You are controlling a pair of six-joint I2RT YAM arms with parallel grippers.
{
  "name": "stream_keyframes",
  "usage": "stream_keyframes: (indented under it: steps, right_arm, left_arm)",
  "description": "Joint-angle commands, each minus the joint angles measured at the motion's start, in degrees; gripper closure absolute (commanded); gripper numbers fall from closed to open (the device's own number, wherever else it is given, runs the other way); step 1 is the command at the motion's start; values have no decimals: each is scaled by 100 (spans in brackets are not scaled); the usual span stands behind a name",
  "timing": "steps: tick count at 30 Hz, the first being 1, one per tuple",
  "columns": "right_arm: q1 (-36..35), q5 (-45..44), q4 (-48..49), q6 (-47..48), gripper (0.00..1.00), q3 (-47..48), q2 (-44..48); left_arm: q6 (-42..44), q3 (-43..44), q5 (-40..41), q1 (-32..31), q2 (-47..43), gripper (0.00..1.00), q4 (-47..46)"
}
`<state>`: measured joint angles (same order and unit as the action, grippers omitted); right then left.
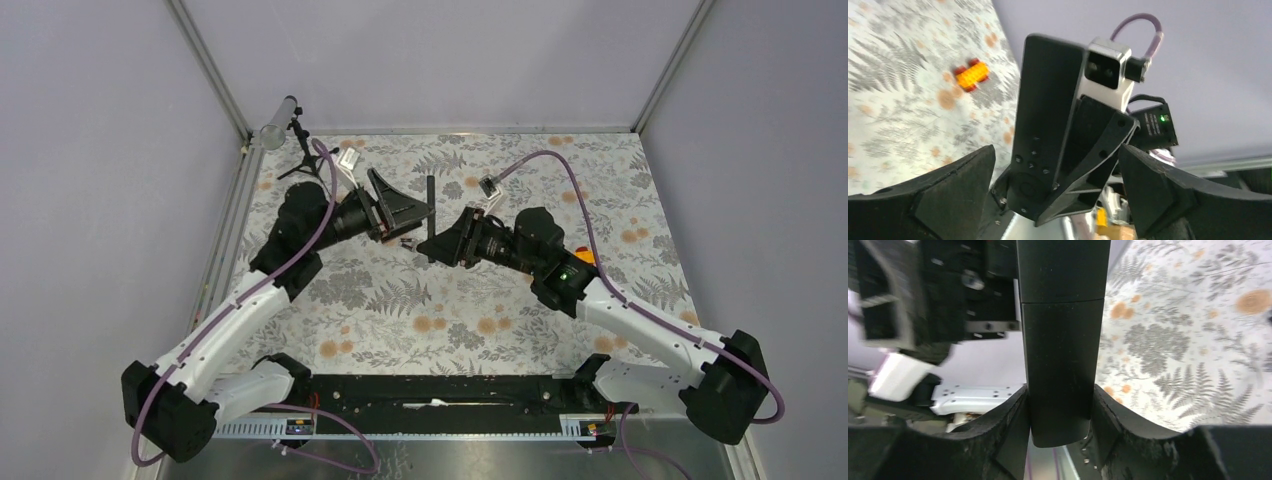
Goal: Load the batteries into the remote control
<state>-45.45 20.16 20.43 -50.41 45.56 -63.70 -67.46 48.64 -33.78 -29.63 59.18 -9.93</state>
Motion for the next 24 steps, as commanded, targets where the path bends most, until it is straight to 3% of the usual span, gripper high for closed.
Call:
stream_keyframes:
  steps: [1,4,8,14,19,24]
  right_arm:
    - [-154,-757,-1320,1551,55,611,28]
    - [-257,-997,-1950,2236,56,918,-53]
    - [-483,-1486,-2952,2886,58,1514,-373]
    - [-727,-1864,-3200,3250,60,1708,-649]
    - [-789,-2302,-3401,3252,61,1776,-805]
    - [-787,-2577,-3274,2452,58,1736,-848]
  left_arm:
    - [1821,1439,1006,1,-83,1,2493]
    - [2222,1999,1068,1,265,1,3250]
    - [2224,2061,856,-69,668,2,3279]
    - [2223,1941,1199,-87,1000,19,3350]
    - [1998,1787,1098,-85,937,24,3137]
    - [1584,1121,899,-93,590,20,2153]
